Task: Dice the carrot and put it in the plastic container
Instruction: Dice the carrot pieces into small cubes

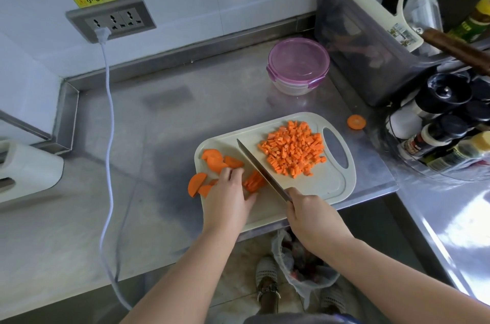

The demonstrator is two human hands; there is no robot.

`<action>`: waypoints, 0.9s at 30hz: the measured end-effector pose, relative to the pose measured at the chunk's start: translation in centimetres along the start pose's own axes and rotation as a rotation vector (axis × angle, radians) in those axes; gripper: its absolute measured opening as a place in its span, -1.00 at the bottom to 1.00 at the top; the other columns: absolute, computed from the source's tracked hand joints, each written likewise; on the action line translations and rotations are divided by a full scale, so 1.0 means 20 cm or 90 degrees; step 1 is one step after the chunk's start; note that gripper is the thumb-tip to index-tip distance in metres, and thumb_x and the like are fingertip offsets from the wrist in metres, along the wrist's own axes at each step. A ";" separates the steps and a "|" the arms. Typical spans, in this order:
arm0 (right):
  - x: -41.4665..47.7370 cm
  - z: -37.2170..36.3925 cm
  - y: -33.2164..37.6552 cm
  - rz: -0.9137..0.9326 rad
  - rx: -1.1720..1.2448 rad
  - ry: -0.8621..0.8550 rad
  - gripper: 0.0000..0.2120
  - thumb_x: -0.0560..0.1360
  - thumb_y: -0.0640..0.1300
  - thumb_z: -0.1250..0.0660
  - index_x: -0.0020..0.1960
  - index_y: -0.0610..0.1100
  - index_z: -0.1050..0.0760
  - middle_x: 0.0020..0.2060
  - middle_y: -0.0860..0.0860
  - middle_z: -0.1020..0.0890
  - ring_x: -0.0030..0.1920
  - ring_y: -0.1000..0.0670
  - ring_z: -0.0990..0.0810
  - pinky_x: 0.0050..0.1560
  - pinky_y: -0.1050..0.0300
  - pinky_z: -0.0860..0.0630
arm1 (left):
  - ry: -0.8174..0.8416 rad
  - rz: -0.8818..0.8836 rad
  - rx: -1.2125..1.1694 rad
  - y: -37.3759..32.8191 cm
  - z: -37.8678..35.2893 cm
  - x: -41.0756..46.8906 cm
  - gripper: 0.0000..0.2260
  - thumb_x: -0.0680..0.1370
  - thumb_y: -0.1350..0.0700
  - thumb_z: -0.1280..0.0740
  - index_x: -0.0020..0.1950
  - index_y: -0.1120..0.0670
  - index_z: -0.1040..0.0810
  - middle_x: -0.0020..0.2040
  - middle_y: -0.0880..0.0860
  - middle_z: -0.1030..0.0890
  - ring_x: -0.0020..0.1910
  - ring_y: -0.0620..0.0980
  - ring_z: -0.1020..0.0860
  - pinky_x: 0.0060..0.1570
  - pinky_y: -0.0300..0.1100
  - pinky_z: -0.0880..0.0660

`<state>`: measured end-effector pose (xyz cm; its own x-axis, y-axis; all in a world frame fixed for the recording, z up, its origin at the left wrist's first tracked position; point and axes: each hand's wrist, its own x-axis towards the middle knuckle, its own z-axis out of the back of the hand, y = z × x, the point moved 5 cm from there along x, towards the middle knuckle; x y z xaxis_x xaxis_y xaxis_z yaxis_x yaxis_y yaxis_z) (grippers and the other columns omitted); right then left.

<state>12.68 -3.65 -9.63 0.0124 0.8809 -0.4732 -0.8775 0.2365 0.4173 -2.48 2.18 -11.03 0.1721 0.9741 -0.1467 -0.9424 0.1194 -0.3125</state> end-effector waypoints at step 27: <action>0.01 0.10 -0.03 0.016 -0.012 -0.058 -0.74 0.65 -0.11 -0.03 0.29 -0.08 -0.35 -0.29 -0.02 -0.53 -0.26 -0.11 -0.58 -0.25 0.00 -0.51 | -0.021 0.046 -0.204 -0.14 0.02 0.09 -0.67 0.49 -0.01 -0.39 0.21 0.09 -0.54 0.13 0.00 -0.51 0.03 0.01 -0.56 -0.08 -0.24 -0.45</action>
<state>14.16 -2.87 -8.47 0.0326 0.9202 -0.3901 -0.8872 0.2064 0.4127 0.43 3.70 -10.01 0.0941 0.9843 -0.1496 -0.8122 -0.0110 -0.5833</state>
